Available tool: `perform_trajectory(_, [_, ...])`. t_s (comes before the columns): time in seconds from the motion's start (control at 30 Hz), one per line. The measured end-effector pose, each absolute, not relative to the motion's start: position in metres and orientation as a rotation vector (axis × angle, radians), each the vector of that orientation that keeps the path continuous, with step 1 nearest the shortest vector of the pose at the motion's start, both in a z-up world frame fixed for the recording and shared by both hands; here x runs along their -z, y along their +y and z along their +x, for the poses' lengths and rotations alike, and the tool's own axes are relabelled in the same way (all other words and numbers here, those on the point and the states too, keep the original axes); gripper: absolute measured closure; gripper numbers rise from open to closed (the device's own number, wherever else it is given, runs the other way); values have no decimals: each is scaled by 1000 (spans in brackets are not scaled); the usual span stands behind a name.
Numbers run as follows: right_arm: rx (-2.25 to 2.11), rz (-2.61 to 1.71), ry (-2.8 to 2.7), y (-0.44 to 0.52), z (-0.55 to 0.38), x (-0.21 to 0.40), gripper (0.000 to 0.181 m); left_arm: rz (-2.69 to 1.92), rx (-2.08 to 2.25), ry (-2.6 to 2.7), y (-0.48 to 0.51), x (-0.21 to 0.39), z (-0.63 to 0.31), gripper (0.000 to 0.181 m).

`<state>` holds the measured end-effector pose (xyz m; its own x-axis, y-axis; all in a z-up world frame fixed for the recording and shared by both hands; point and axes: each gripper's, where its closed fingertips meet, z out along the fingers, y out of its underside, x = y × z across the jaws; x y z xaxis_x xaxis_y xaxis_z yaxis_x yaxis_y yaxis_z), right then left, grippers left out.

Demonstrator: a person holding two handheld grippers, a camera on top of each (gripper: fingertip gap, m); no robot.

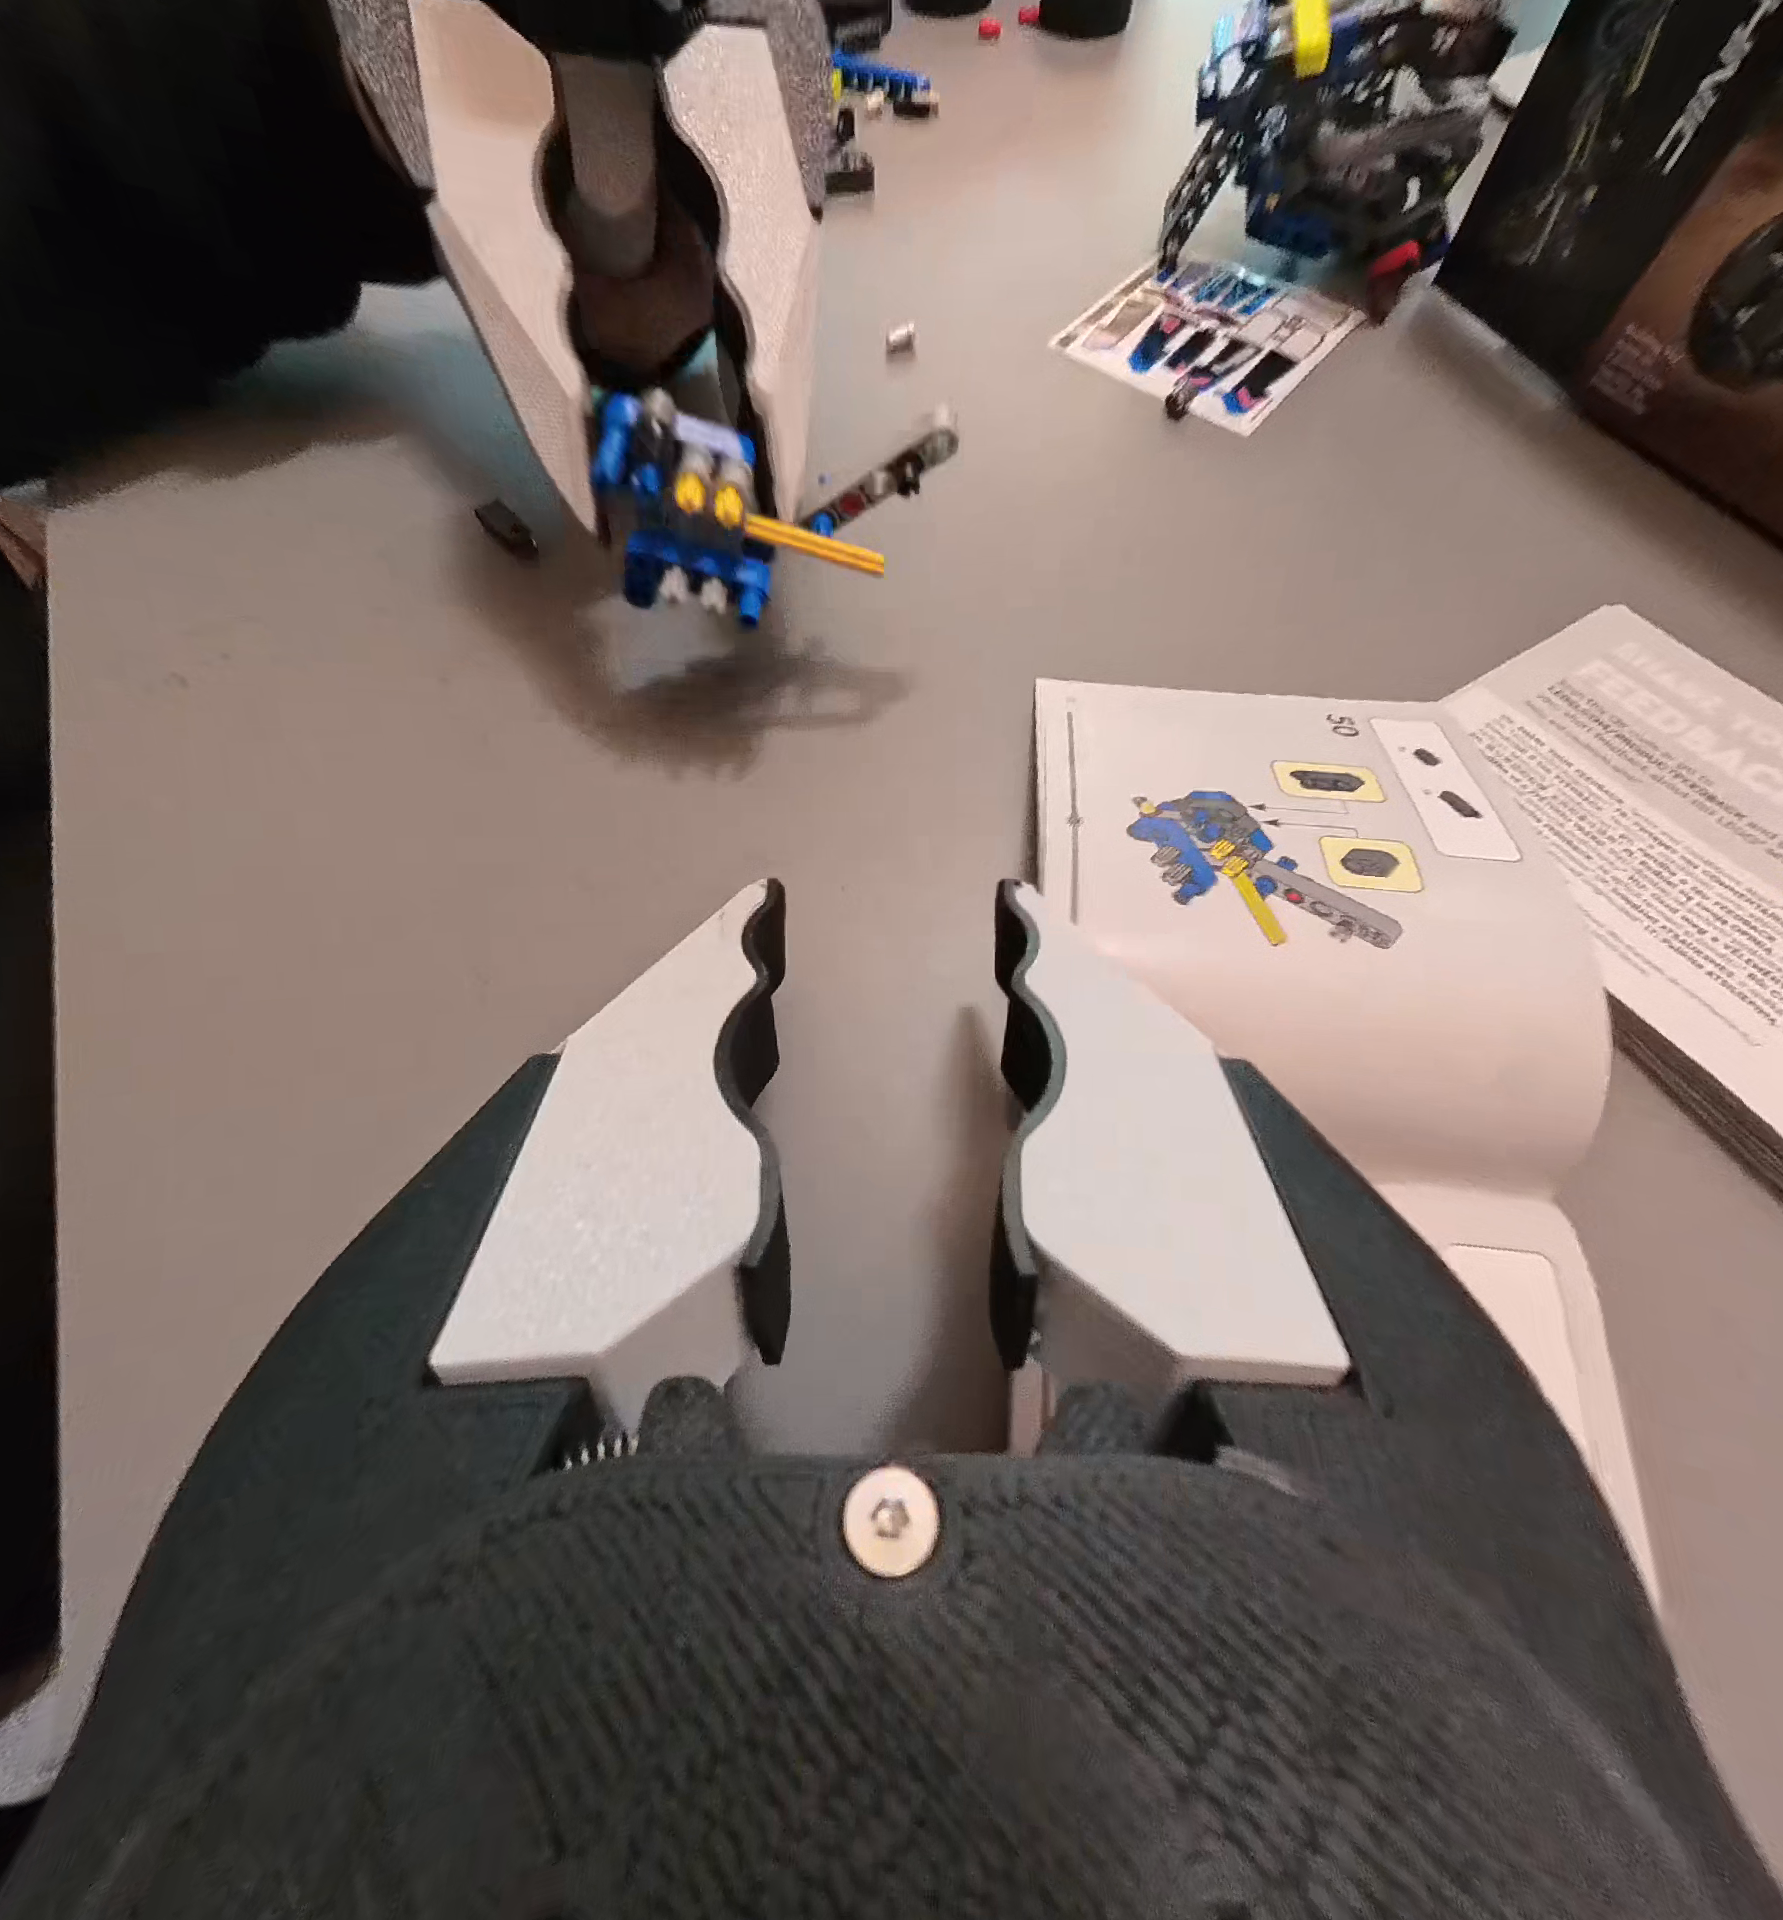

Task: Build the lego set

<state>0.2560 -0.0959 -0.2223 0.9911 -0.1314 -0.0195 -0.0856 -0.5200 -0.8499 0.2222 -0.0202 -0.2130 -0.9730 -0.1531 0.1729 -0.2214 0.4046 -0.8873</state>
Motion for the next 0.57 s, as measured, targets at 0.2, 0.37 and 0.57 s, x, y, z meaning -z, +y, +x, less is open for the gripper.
perform_trajectory(0.2, [254,-2017,277,-143,288,194,147,296,-2020,-2132,-26,159,223,149])
perform_trajectory(0.37, [382,-2142,443,-195,311,210,149,245,-2085,-1980,-23,140,232,149])
perform_trajectory(0.57, [383,-2229,562,-222,325,229,174,203,-2145,-1911,-19,134,237,149])
